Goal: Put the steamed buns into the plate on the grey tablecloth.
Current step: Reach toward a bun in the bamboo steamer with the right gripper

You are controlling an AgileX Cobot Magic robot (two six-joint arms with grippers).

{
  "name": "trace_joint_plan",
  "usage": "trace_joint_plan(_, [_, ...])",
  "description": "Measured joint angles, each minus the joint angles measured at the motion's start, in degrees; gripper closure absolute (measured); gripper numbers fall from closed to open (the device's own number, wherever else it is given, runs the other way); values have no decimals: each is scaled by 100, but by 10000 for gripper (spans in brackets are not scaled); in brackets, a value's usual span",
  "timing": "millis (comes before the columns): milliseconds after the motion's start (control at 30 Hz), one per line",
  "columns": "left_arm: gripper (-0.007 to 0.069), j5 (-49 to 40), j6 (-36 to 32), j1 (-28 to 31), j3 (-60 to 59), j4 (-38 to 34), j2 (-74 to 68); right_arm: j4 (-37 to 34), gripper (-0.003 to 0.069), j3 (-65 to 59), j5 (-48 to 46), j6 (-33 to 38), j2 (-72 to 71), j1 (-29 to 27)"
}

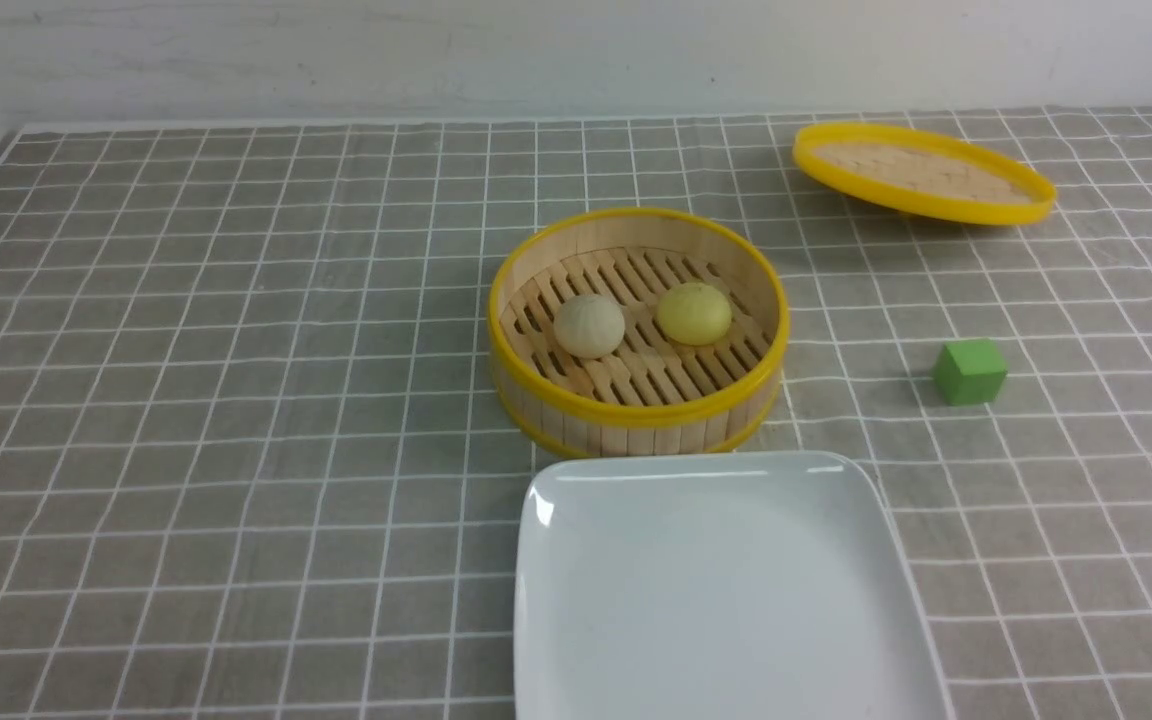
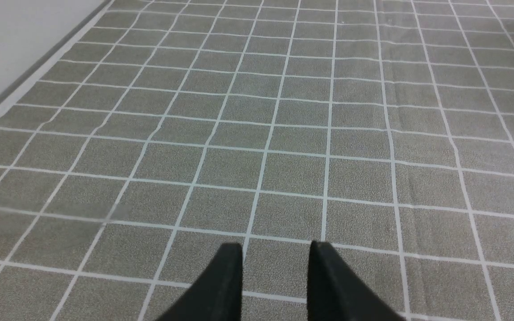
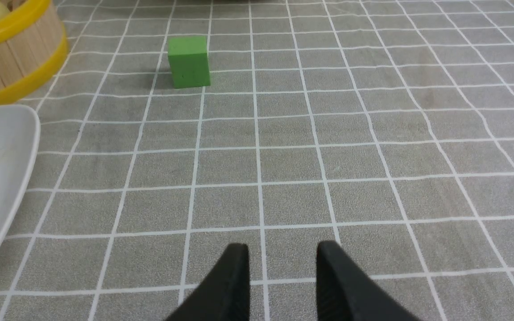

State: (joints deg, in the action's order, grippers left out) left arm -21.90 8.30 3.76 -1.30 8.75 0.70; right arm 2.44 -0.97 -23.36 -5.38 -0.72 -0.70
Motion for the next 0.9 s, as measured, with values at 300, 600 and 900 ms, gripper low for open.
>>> trace_joint_plan(300, [384, 0, 0, 0, 0, 6, 0, 0, 419, 0, 0, 0, 0, 0])
trace_joint_plan(600, [384, 0, 0, 0, 0, 6, 0, 0, 419, 0, 0, 0, 0, 0])
trace_joint_plan(900, [384, 25, 144, 0, 0, -52, 0, -116, 419, 0, 48, -106, 0, 0])
